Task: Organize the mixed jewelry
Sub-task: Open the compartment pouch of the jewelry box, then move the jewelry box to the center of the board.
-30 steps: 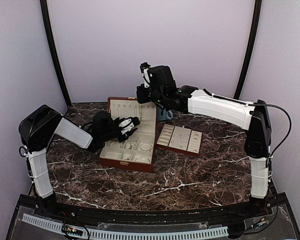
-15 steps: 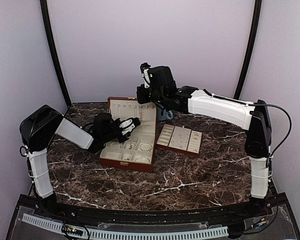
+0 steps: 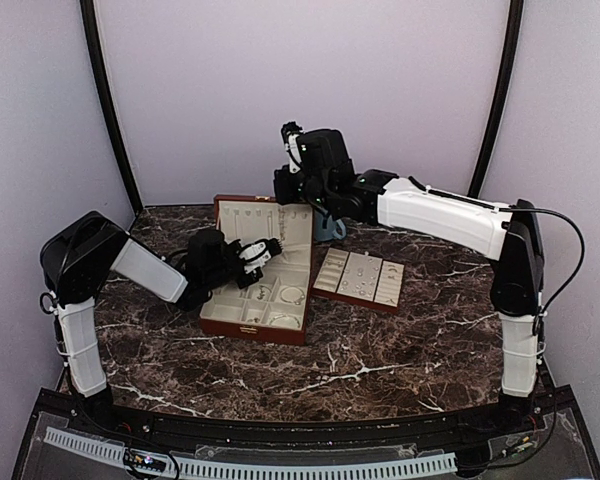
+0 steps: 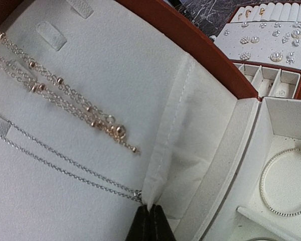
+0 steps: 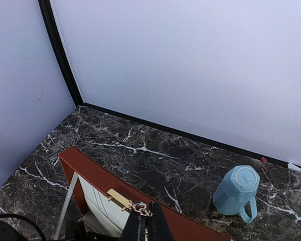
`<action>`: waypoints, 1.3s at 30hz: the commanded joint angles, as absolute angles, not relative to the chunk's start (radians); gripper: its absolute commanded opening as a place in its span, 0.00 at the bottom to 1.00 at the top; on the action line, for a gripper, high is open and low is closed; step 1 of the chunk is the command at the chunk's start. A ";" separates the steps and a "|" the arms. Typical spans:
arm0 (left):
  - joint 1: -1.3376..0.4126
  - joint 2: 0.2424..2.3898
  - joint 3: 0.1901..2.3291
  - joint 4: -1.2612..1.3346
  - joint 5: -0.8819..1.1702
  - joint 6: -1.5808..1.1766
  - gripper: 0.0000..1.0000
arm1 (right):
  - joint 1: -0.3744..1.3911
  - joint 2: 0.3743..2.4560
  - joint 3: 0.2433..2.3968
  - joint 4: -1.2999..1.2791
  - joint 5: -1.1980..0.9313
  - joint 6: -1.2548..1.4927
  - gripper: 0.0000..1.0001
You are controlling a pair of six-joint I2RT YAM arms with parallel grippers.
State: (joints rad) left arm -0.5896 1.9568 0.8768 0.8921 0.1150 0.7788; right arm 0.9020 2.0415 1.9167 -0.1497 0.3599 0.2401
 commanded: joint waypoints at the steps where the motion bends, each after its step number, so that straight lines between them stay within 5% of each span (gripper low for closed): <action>1: -0.608 1.941 0.838 0.908 0.116 0.783 0.00 | 0.891 2.028 1.927 -0.105 0.368 0.234 0.00; 39: -0.649 1.926 0.775 1.037 0.064 0.817 0.00 | 0.890 2.085 1.860 -0.100 0.287 0.261 0.00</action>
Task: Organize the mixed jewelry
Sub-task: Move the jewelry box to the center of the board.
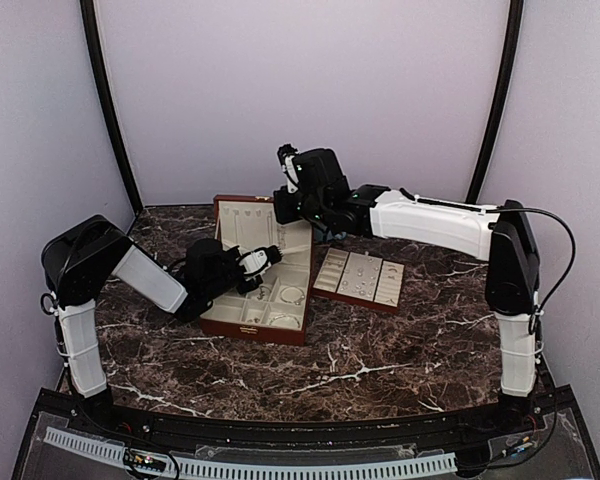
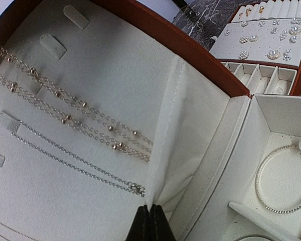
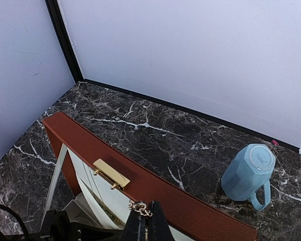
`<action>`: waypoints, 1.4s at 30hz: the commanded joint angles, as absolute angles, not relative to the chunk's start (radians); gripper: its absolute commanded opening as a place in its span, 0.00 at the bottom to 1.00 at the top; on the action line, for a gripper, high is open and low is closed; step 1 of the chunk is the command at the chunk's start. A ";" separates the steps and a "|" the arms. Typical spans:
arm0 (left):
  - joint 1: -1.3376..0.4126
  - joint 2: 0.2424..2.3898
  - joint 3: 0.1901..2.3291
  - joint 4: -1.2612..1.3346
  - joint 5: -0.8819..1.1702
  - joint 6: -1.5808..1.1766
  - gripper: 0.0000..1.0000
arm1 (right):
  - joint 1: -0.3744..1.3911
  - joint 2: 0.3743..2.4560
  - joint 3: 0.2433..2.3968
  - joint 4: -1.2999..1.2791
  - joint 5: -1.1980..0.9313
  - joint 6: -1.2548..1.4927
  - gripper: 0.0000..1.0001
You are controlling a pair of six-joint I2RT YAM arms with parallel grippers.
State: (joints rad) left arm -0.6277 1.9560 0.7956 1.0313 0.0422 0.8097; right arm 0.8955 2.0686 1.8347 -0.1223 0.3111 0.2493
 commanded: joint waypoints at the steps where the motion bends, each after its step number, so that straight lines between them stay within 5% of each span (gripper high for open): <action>1: -0.649 1.926 0.776 1.036 0.064 0.818 0.00 | 0.890 2.087 1.862 -0.105 0.282 0.261 0.00; 42: -0.662 1.938 0.774 1.051 0.044 0.822 0.00 | 0.873 2.112 1.903 -0.231 0.296 0.295 0.00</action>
